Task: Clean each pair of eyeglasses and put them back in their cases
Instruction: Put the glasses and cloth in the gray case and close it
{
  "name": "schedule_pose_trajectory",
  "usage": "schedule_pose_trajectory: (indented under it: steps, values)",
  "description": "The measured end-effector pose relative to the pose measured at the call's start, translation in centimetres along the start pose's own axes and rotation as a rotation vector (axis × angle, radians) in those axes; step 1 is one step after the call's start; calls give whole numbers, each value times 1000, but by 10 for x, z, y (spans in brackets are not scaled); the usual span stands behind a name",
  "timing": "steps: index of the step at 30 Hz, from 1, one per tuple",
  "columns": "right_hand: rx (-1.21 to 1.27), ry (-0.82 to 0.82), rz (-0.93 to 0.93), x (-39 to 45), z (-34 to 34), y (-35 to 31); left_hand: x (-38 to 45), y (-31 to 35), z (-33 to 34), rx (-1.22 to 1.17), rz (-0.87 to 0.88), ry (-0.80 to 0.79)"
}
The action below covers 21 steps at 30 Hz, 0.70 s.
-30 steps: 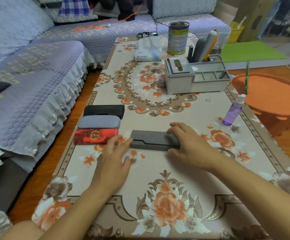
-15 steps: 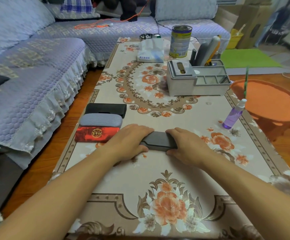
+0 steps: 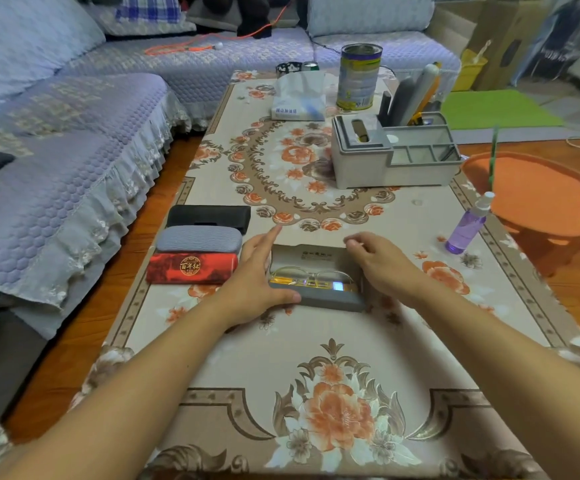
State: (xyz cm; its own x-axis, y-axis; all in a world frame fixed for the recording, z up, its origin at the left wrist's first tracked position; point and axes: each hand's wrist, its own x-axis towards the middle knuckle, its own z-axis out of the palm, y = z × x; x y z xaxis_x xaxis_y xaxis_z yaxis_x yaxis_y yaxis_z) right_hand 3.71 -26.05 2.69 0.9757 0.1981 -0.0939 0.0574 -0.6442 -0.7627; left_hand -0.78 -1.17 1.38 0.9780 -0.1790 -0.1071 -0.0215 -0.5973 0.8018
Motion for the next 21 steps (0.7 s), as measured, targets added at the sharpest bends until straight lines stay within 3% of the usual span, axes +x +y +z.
schedule_pose_trajectory:
  steps: [2,5,7,12,17,21]
  values:
    - [39,123,15,6,2,0,0,-3,2,11,8,4]
    - [-89,179,-149,0,1,3,1,-10,2,11,-12,-5]
    - [-200,129,-188,-6,0,8,2,-13,3,-19,-27,-4]
    - [-381,-168,14,-18,-6,14,2,-17,7,-44,-17,14]
    - [-254,-132,-27,-15,-10,7,1,-19,9,-74,2,31]
    - [-467,-153,-61,-10,-10,-6,1,-19,8,-73,9,25]
